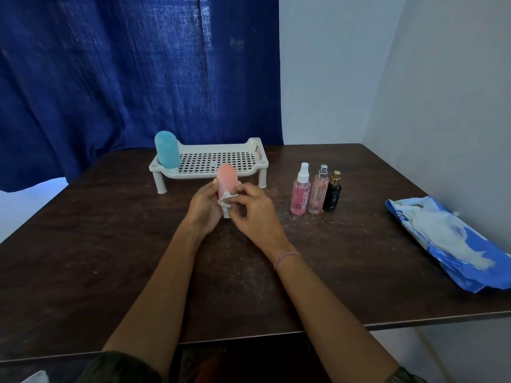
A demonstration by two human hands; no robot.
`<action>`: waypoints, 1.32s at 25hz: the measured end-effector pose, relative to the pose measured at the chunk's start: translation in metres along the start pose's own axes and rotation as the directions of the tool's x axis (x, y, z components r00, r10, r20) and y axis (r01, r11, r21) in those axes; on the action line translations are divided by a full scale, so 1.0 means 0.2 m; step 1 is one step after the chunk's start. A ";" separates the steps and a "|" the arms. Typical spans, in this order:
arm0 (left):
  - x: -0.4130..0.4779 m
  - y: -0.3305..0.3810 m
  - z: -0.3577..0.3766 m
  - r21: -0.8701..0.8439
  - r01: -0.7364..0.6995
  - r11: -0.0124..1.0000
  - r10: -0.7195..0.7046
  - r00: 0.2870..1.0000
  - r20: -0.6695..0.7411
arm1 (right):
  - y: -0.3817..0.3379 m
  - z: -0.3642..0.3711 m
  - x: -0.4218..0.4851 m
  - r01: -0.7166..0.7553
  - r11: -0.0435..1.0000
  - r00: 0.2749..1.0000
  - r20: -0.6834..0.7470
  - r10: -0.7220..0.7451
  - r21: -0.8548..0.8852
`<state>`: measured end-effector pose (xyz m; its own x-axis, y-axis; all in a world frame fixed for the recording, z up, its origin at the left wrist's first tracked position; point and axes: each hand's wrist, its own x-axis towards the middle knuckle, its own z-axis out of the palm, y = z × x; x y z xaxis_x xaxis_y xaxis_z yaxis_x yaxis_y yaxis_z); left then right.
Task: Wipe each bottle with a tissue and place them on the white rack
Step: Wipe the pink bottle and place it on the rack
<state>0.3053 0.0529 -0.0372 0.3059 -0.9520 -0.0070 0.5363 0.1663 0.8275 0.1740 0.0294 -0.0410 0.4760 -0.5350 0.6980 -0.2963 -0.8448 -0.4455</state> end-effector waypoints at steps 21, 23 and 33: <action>-0.04 0.04 0.02 -0.110 0.061 0.992 -0.059 0.998 0.024 | 0.02 -0.04 0.02 -0.159 0.970 0.978 -0.107 0.181 0.185; -0.03 0.04 0.02 -0.067 0.060 0.996 -0.059 0.998 0.027 | 0.02 -0.04 0.02 -0.159 0.975 0.980 -0.097 0.176 0.157; -0.05 0.04 0.03 0.072 0.123 0.990 -0.129 0.987 0.096 | 0.04 -0.08 0.03 -0.141 0.978 0.935 -0.306 0.182 0.151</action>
<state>0.3008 0.0616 -0.0271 0.1567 -0.9858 -0.0599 0.5114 0.0291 0.8589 0.1619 0.0190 -0.0322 0.1379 -0.6555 0.7425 -0.2326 -0.7501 -0.6191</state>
